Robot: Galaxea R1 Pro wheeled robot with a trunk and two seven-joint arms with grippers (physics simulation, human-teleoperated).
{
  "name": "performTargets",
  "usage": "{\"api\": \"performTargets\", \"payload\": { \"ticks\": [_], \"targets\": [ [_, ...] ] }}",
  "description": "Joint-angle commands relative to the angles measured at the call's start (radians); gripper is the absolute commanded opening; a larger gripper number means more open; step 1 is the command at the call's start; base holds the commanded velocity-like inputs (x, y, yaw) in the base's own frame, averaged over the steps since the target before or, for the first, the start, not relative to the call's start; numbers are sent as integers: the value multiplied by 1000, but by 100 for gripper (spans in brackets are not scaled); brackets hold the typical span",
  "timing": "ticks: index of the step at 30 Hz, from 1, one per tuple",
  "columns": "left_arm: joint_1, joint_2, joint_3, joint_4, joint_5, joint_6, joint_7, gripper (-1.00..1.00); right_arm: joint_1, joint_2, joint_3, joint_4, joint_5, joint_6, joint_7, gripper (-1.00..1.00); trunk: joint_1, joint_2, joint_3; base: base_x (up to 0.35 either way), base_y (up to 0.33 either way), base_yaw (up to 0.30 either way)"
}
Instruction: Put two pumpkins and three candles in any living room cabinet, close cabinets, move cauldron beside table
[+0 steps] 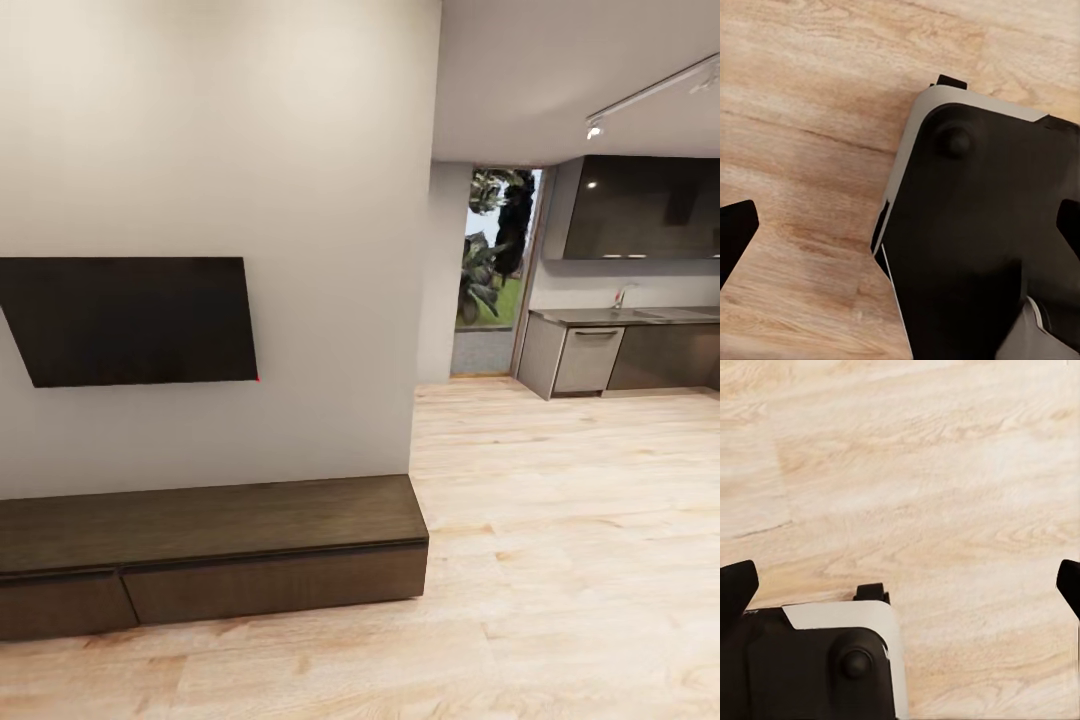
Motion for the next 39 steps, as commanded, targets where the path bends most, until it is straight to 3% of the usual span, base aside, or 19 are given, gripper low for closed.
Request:
{"api": "performTargets", "payload": {
  "ticks": [1,6,8,10,15,39],
  "targets": [
    [1,1,-9,-3,7,4,6,100,5,1,6,1,6,-24,6,100,0,-1,0,0,0,0],
    [2,1,-11,-3,4,4,5,100,29,5,6,1,78,-89,53,100,0,-1,0,0,0,0],
    [4,1,-13,-3,-8,2,5,100,33,5,6,1,88,-95,85,100,0,-1,0,0,0,0],
    [11,-4,-14,-3,-43,-13,4,100,36,5,6,1,94,-101,124,100,0,-1,0,0,0,0],
    [20,-8,-14,-3,-88,-57,3,100,37,14,6,1,96,-105,156,100,0,-1,0,0,0,0],
    [20,-1,-13,-6,-95,-68,6,100,39,25,3,-5,88,-106,147,100,0,-1,0,0,0,0]
  ]
}}
